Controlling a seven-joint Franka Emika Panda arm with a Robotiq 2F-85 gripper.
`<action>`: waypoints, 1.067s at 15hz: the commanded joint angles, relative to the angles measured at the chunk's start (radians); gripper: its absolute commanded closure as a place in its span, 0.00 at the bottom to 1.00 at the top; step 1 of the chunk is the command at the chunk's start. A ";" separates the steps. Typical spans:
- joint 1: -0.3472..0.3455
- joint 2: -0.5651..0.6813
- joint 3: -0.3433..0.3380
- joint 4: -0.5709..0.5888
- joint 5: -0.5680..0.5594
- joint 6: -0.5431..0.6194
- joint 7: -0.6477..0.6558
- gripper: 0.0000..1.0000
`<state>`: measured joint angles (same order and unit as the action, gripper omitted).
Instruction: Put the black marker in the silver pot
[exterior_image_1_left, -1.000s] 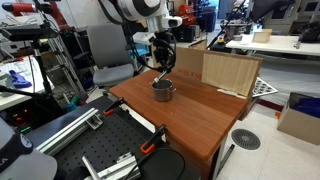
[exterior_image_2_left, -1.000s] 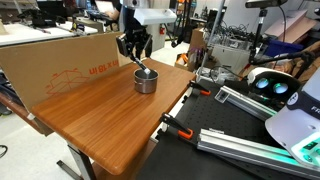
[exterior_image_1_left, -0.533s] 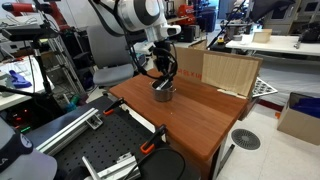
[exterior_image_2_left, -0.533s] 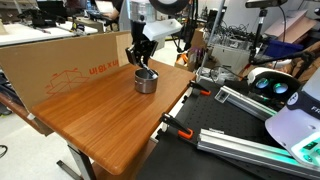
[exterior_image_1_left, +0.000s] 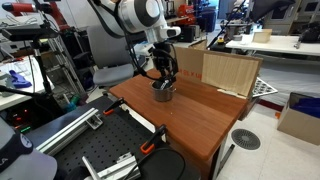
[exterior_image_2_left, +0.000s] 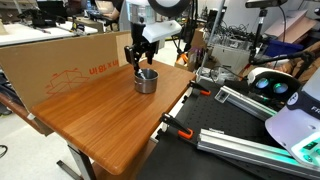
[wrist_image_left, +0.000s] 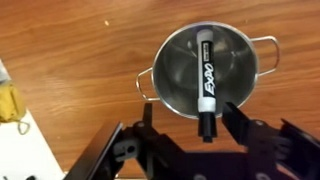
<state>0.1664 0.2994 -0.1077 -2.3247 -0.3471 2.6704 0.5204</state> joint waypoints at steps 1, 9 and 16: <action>0.014 -0.002 -0.011 0.006 -0.003 -0.006 0.012 0.00; -0.029 -0.129 0.081 -0.034 0.197 -0.117 -0.120 0.00; -0.043 -0.340 0.126 -0.049 0.193 -0.478 -0.195 0.00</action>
<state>0.1494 0.0268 -0.0086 -2.3597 -0.0982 2.3075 0.3312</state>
